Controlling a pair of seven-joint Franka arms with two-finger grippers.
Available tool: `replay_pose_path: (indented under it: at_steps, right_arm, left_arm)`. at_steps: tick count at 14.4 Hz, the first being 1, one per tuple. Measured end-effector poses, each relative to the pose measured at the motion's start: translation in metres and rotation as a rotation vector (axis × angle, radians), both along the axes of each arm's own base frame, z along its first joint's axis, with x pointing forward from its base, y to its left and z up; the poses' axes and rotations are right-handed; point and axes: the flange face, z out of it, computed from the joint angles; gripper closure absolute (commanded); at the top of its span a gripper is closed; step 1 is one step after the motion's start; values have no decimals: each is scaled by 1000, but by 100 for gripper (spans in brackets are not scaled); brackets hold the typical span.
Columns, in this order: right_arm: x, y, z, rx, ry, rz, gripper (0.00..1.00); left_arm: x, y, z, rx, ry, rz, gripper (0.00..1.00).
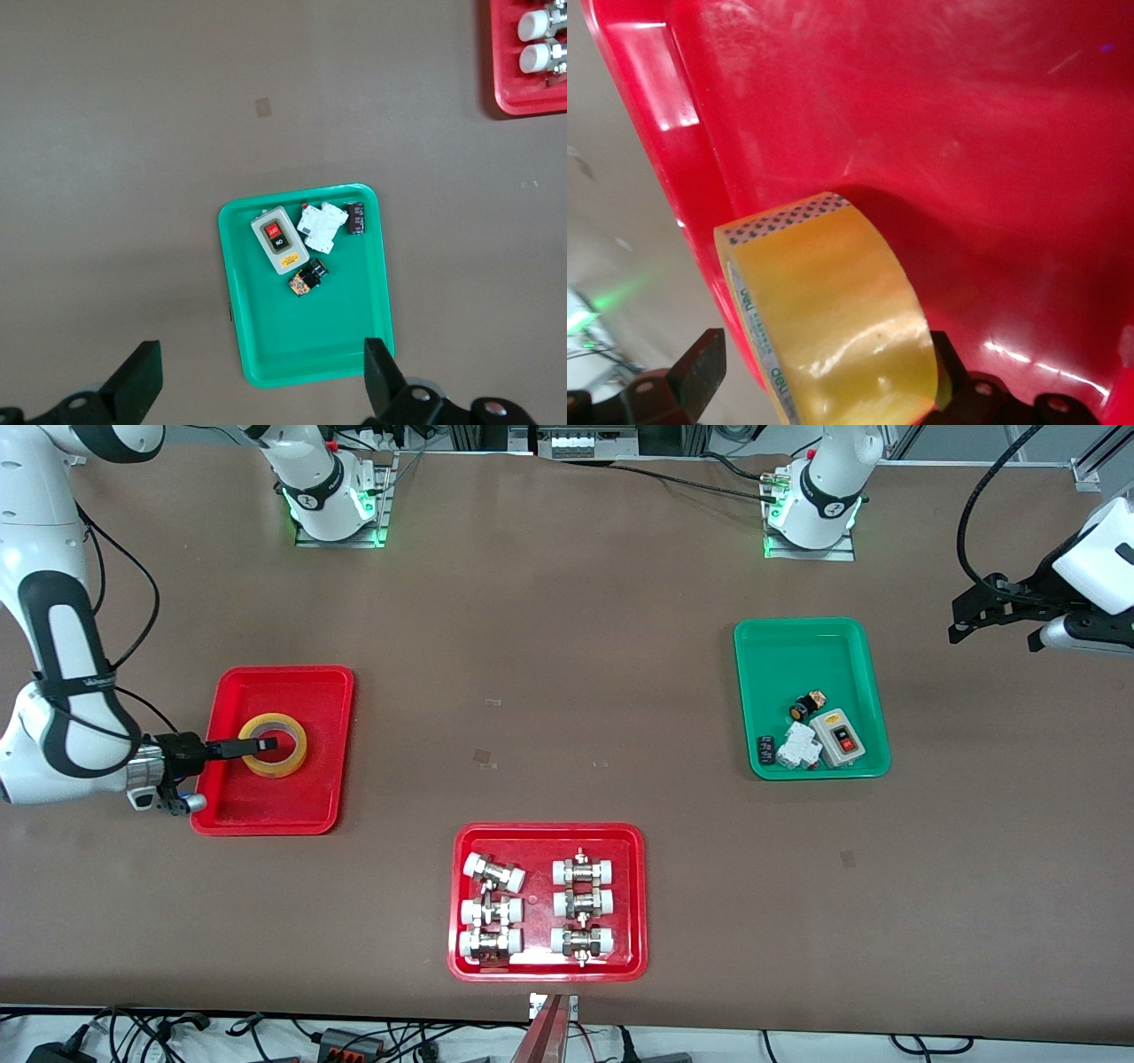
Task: Left arm passes tape to right arm into tray
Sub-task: 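Lower the tape roll into the empty red tray with the right gripper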
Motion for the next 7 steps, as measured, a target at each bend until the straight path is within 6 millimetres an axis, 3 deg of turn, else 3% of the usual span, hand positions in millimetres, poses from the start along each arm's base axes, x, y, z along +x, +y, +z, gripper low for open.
replay_pose_path:
  at_steps: [3, 7]
  right_arm:
    - [11, 28, 31, -137, -7, 63, 0]
    - [22, 52, 100, -345, -72, 139, 0]
  left_arm:
    - [0, 4, 0, 1, 0, 18, 0]
    - [1, 6, 2, 1, -4, 25, 0]
